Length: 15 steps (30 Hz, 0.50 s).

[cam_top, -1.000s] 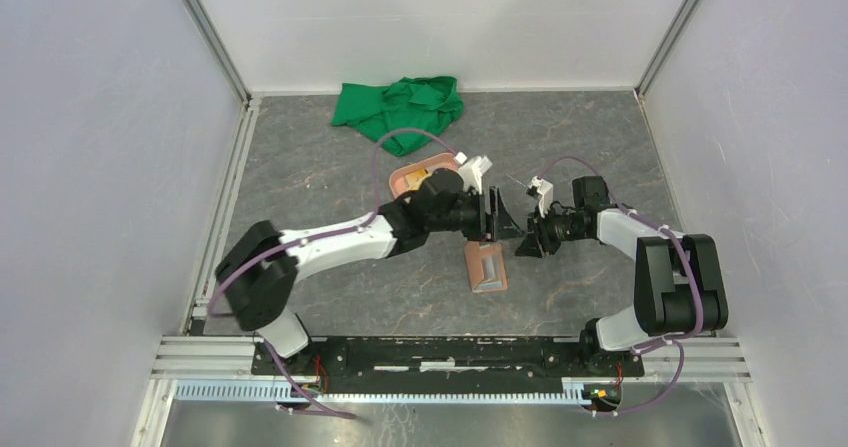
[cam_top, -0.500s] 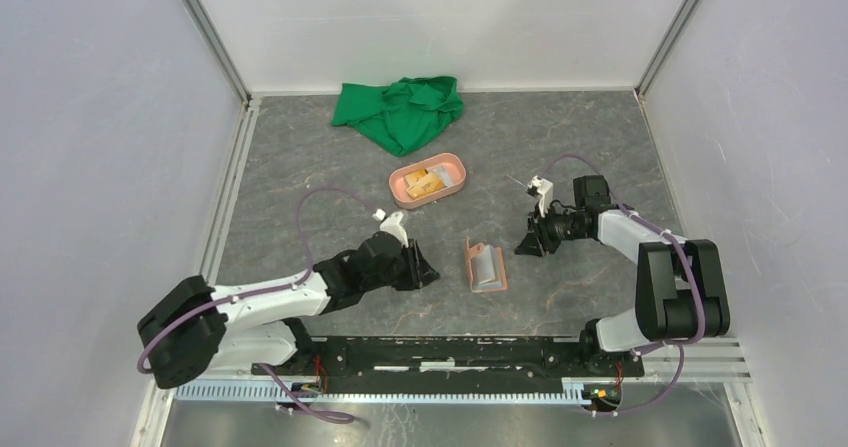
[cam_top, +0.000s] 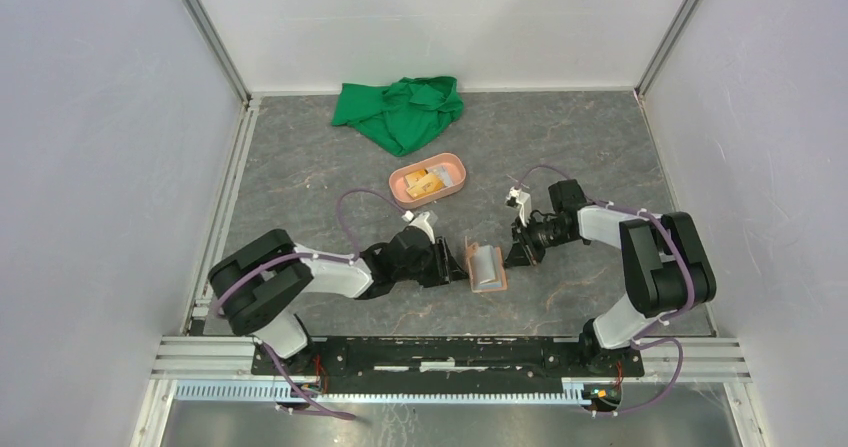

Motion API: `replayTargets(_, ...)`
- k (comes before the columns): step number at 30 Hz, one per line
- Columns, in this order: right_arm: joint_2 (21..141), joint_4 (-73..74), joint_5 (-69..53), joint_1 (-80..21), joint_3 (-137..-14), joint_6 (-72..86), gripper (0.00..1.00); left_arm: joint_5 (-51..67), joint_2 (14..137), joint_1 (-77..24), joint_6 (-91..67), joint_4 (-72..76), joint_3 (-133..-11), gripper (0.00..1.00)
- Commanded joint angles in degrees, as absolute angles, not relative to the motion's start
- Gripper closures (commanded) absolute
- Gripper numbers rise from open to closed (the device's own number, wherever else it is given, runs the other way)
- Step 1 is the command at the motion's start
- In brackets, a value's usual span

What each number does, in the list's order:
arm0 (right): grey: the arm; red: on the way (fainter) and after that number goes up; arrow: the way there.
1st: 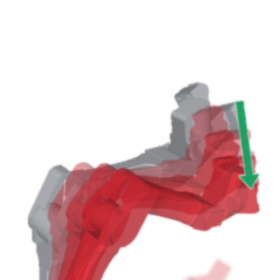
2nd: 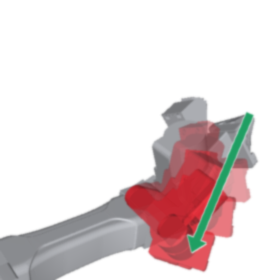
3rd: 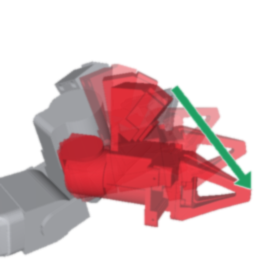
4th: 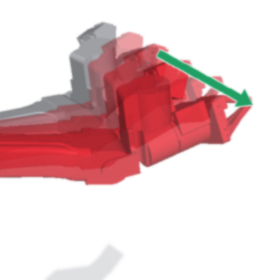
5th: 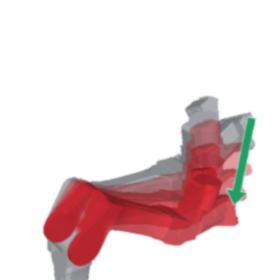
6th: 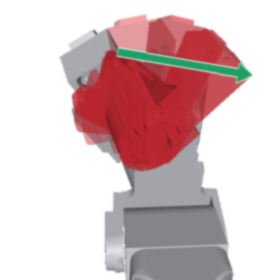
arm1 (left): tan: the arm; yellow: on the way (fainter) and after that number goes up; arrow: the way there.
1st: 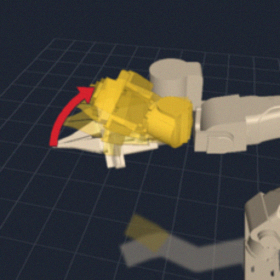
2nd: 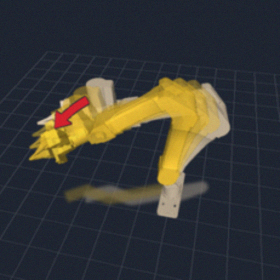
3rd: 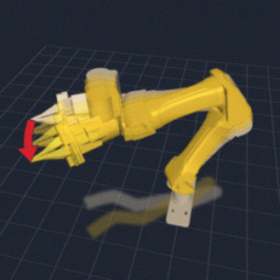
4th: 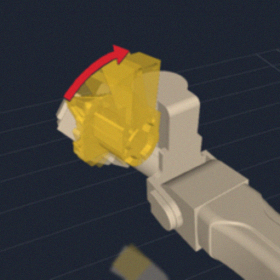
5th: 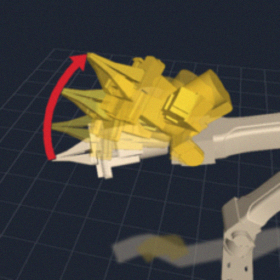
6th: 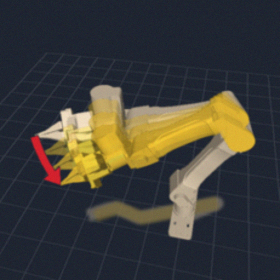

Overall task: Put the credit cards into the card holder
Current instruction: Close the card holder at the center of the board.

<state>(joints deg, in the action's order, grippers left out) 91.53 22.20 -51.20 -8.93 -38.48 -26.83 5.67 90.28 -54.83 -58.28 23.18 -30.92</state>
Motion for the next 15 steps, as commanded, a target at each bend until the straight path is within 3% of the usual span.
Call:
replayTargets(1,93.87,22.61,-48.37,-10.84,-40.25,-26.63,0.82,8.42,93.81,-54.84,-63.12,32.68,-32.39,0.51)
replayTargets(8,94.96,22.51,-47.34,-11.66,-40.45,-26.46,0.82,9.04,98.36,-54.82,-64.94,36.55,-33.45,0.42)
replayTargets(15,95.13,22.41,-47.29,-11.74,-40.43,-26.15,0.82,6.83,102.31,-54.93,-64.30,28.89,-37.11,0.41)
